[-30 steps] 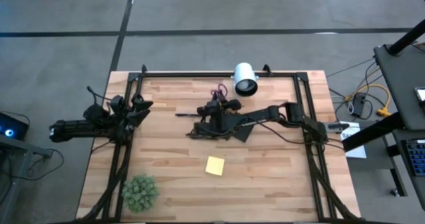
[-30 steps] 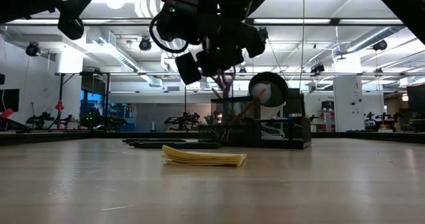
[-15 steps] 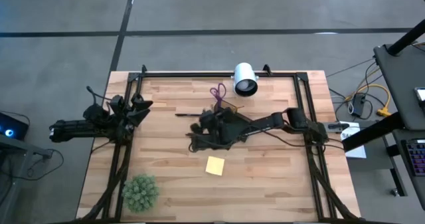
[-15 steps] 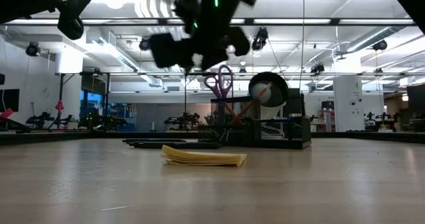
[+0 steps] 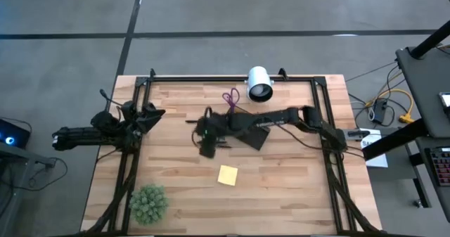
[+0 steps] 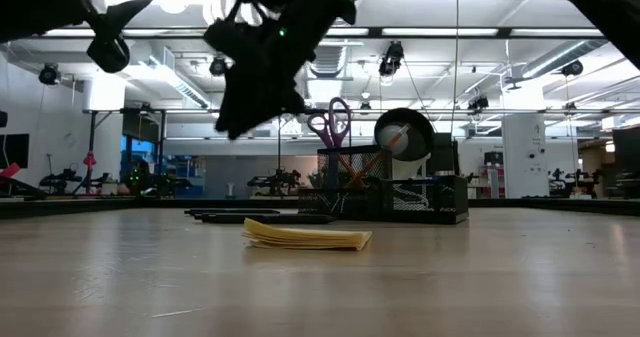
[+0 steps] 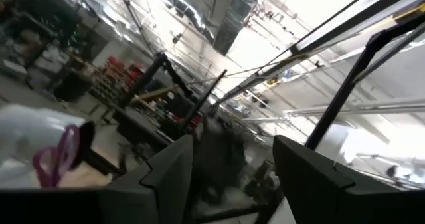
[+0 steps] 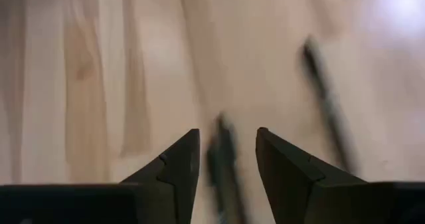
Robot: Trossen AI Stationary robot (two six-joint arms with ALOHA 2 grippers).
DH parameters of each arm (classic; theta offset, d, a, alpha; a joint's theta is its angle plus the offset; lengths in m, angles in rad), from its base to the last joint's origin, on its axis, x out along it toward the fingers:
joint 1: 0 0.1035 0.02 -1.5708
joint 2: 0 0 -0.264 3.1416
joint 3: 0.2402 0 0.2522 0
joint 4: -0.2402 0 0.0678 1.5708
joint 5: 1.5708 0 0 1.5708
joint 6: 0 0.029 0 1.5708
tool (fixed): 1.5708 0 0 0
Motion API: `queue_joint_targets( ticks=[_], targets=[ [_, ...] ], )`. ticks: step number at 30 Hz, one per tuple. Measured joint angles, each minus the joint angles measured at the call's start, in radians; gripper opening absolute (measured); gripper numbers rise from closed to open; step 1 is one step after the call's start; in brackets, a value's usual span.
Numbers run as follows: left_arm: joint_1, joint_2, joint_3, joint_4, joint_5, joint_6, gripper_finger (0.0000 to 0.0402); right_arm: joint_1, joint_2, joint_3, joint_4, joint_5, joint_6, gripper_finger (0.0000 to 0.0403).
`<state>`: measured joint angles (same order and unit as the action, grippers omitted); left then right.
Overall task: Pick and place office supplies into organizer
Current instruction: Put the top black pen into the black mesh organizer
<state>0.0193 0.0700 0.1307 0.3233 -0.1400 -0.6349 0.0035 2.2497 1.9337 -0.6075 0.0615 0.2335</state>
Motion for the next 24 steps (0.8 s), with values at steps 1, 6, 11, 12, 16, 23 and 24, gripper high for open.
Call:
queue_joint_targets(
  ticks=[1, 6, 11, 12, 16, 23, 24],
  targets=[
    [0.0, -0.001, -0.004, -0.001, 0.01, -0.021, 0.0195, -0.016, 0.003, 0.023, 0.001, -0.004, -0.05, 0.0136],
    [0.0, -0.001, -0.009, -0.041, 0.11, -0.04, 0.0195, -0.106, 0.051, 0.124, -0.024, -0.011, -0.249, 0.0133],
    [0.0, -0.004, -0.01, -0.16, 0.214, -0.04, 0.0195, -0.173, 0.145, 0.222, -0.083, -0.06, -0.323, 0.0134],
    [0.0, -0.006, -0.01, -0.19, 0.239, -0.04, 0.0195, -0.177, 0.168, 0.244, -0.103, -0.063, -0.334, 0.0135],
    [0.001, -0.015, -0.01, -0.283, 0.325, -0.038, 0.0195, -0.181, 0.248, 0.301, -0.182, -0.065, -0.393, 0.0141],
    [0.0, -0.042, -0.01, -0.31, 0.408, 0.045, 0.0195, -0.183, 0.27, 0.313, -0.222, -0.062, -0.436, 0.0149],
    [0.0, -0.042, -0.01, -0.311, 0.408, 0.047, 0.0195, -0.185, 0.271, 0.307, -0.221, -0.062, -0.437, 0.0148]
  ],
)
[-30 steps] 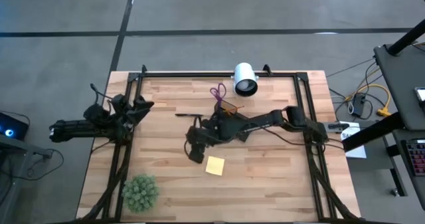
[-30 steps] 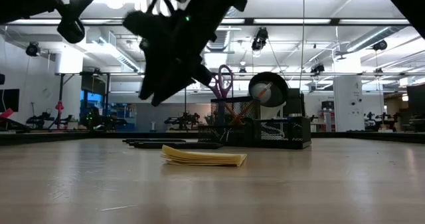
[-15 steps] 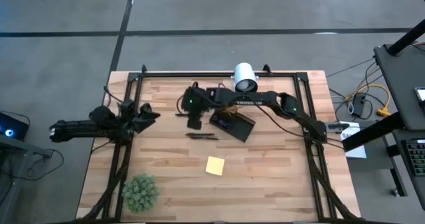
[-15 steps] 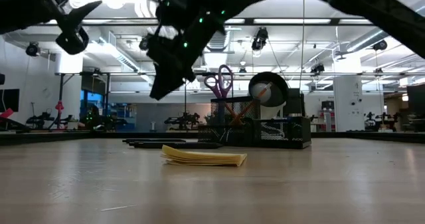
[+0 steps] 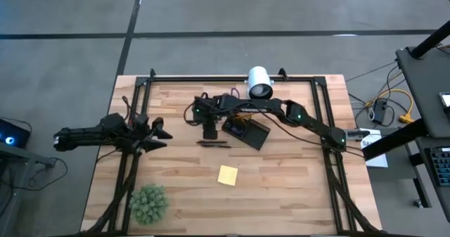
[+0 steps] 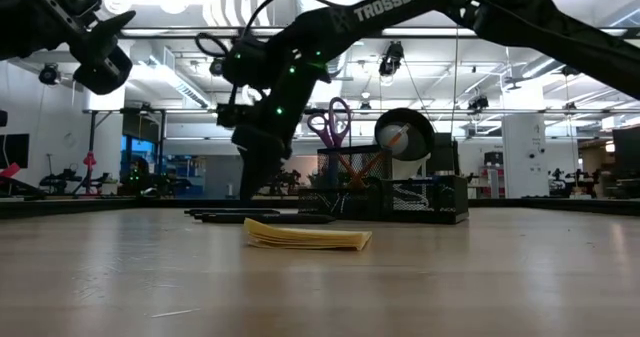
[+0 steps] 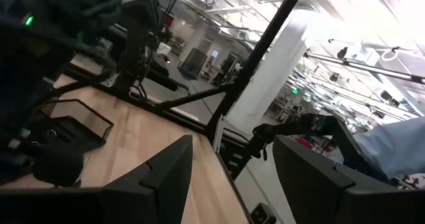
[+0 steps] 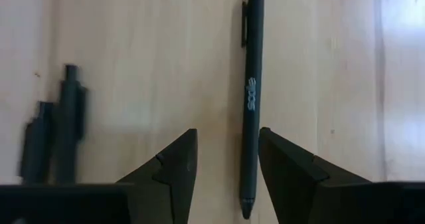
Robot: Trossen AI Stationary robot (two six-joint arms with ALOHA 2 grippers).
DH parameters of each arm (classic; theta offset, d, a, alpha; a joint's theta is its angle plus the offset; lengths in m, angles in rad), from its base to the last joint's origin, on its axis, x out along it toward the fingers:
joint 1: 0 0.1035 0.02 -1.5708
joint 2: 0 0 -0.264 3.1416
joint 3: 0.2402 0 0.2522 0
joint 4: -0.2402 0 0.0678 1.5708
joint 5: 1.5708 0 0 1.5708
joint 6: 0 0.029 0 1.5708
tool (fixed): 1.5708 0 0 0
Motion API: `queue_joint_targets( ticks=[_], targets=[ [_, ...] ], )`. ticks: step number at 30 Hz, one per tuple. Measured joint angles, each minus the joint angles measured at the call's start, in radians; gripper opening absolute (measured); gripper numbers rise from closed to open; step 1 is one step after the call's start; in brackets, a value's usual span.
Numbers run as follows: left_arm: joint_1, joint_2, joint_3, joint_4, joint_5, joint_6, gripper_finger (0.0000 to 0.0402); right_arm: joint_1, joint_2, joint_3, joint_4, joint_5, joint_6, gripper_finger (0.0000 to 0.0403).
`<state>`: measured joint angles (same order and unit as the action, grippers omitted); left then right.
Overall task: Pick and place office supplies into organizer
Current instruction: Put the top black pen into the black mesh organizer
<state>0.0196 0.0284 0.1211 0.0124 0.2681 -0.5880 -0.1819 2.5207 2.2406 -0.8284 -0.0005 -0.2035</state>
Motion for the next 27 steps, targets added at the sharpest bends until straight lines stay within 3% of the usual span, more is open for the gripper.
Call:
queue_joint_targets(
  ticks=[17, 27],
  targets=[
    [0.0, 0.016, -0.001, 0.003, -0.004, 0.0, 0.0195, -0.027, -0.001, -0.099, 0.037, -0.002, 0.005, 0.0129],
    [0.0, 0.017, -0.001, 0.003, -0.004, -0.001, 0.0195, -0.02, -0.006, -0.13, 0.047, 0.001, -0.008, 0.0062]
  ],
)
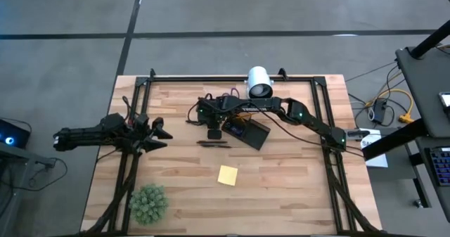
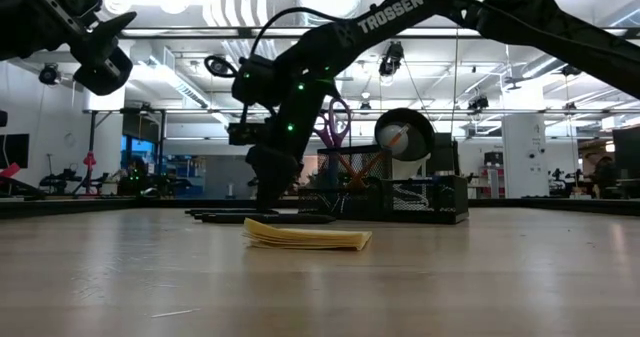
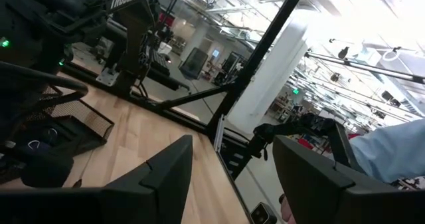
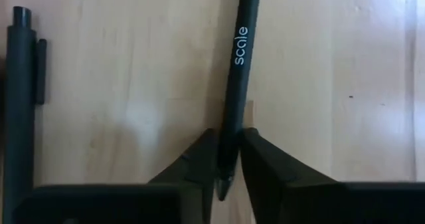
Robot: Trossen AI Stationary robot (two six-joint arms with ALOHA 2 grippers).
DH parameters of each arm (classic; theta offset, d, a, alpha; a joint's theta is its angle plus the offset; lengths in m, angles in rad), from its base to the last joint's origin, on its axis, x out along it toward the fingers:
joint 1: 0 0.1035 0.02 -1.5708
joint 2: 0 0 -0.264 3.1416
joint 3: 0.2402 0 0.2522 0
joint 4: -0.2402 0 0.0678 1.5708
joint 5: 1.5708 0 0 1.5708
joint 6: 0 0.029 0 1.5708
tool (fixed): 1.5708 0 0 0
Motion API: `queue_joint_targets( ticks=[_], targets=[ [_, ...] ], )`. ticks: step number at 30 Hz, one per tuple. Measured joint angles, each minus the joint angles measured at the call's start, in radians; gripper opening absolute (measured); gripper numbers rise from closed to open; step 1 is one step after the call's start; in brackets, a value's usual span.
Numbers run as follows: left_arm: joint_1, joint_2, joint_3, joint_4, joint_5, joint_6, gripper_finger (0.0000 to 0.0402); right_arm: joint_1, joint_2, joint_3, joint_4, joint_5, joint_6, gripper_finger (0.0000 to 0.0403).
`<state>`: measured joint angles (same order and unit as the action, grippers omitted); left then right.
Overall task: Pick and place office supplies into organizer
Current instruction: Put the top black pen into the black mesh organizer
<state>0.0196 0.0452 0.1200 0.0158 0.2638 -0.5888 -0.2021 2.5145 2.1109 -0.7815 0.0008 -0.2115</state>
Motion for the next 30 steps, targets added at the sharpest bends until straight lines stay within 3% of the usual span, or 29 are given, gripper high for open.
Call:
queue_joint_targets(
  ticks=[6, 21, 26, 30],
  targets=[
    [0.0, 0.0, 0.0, 0.0, -0.007, 0.0, 0.0195, 0.002, 0.001, -0.001, 0.004, 0.042, -0.01, 0.002],
    [0.0, -0.002, 0.0, 0.03, -0.039, 0.001, 0.0195, -0.003, -0.064, 0.05, 0.003, 0.109, 0.234, 0.0014],
    [-0.001, -0.002, 0.0, 0.09, -0.116, 0.053, 0.0195, 0.008, -0.14, 0.054, -0.007, 0.154, 0.279, 0.0014],
    [-0.001, -0.002, 0.0, 0.136, -0.237, 0.043, 0.0195, 0.021, -0.217, 0.053, -0.065, 0.225, 0.359, 0.0014]
  ],
)
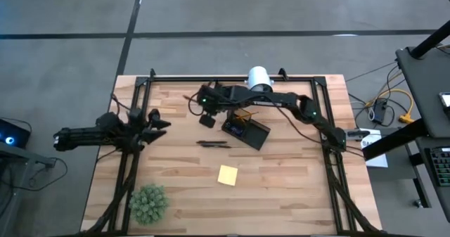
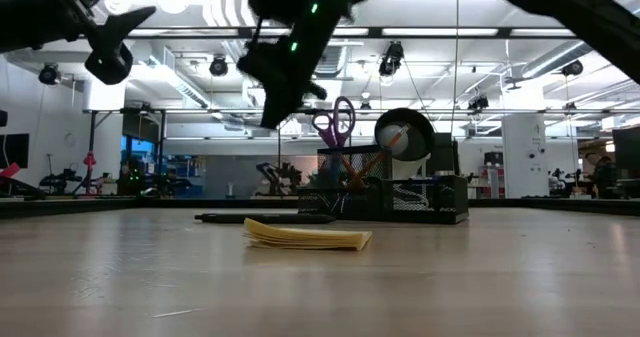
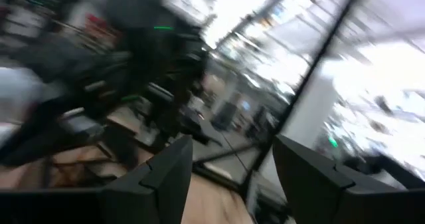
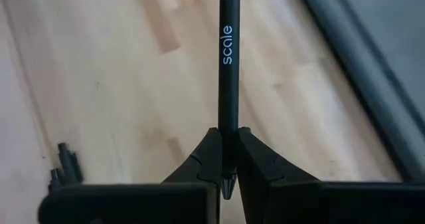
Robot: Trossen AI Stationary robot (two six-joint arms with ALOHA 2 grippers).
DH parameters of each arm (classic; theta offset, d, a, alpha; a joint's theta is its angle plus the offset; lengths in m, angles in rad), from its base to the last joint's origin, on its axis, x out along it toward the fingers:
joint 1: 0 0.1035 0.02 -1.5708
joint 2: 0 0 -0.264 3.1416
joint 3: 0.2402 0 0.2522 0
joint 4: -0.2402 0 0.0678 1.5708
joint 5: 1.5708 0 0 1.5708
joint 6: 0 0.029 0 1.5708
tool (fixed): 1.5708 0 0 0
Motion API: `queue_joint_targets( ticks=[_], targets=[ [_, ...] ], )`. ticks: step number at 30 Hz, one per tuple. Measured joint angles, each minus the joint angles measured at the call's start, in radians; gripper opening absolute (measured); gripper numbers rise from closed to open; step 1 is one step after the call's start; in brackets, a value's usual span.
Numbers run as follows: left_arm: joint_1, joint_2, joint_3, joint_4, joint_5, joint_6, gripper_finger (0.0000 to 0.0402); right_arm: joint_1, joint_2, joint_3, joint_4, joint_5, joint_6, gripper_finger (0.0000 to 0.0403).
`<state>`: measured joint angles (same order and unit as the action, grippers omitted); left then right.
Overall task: Pick and place office supplies into organizer
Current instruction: Put the top black pen into the black mesh organizer
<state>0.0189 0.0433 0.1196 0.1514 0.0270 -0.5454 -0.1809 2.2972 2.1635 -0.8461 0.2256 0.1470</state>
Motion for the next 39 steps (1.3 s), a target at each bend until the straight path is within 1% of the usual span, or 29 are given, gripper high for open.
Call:
queue_joint_targets(
  ticks=[2, 3, 6, 10, 13, 15, 19, 21, 24, 26, 28, 30, 33, 37, 39],
  targets=[
    [0.0, 0.0, 0.002, 0.004, -0.069, -0.04, 0.0195, 0.011, -0.042, -0.005, -0.023, 0.052, 0.036, 0.0014],
    [0.001, 0.002, 0.005, 0.0, -0.087, -0.05, 0.0195, 0.02, -0.063, -0.011, -0.031, 0.083, 0.053, 0.0014],
    [0.001, 0.01, 0.008, -0.001, -0.101, -0.051, 0.0195, 0.052, -0.12, -0.032, -0.043, 0.186, 0.112, 0.0013],
    [0.001, 0.037, 0.009, -0.001, -0.12, -0.052, 0.0195, 0.103, -0.19, -0.054, -0.071, 0.295, 0.186, 0.0013],
    [0.003, 0.076, 0.009, -0.002, -0.152, -0.089, 0.0195, 0.15, -0.219, -0.072, -0.161, 0.369, 0.255, 0.0013],
    [0.01, 0.115, 0.009, -0.002, -0.159, -0.104, 0.0195, 0.182, -0.228, -0.087, -0.227, 0.386, 0.32, 0.0013],
    [0.032, 0.223, 0.025, 0.008, -0.156, -0.09, 0.0195, 0.238, -0.252, -0.109, -0.287, 0.406, 0.415, 0.0013],
    [0.051, 0.295, 0.05, 0.046, -0.131, -0.068, 0.0193, 0.256, -0.262, -0.11, -0.308, 0.421, 0.475, 0.0013],
    [0.077, 0.405, 0.118, 0.068, -0.123, -0.068, 0.0186, 0.28, -0.264, -0.111, -0.359, 0.472, 0.571, 0.0013],
    [0.092, 0.512, 0.175, 0.08, -0.123, -0.03, 0.0181, 0.293, -0.266, -0.111, -0.38, 0.483, 0.599, 0.0013],
    [0.105, 0.604, 0.233, 0.085, -0.099, 0.03, 0.0178, 0.306, -0.269, -0.111, -0.391, 0.489, 0.606, 0.0013],
    [0.127, 0.696, 0.29, 0.103, -0.043, 0.081, 0.0177, 0.32, -0.269, -0.111, -0.401, 0.512, 0.609, 0.0013],
    [0.177, 0.831, 0.349, 0.147, 0.047, 0.109, 0.0177, 0.338, -0.269, -0.111, -0.408, 0.543, 0.639, 0.0013],
    [0.262, 0.945, 0.399, 0.268, 0.166, 0.105, 0.0177, 0.364, -0.27, -0.111, -0.44, 0.617, 0.687, 0.0013],
    [0.302, 0.985, 0.399, 0.355, 0.238, 0.065, 0.0177, 0.374, -0.27, -0.111, -0.457, 0.628, 0.692, 0.0013]
  ],
)
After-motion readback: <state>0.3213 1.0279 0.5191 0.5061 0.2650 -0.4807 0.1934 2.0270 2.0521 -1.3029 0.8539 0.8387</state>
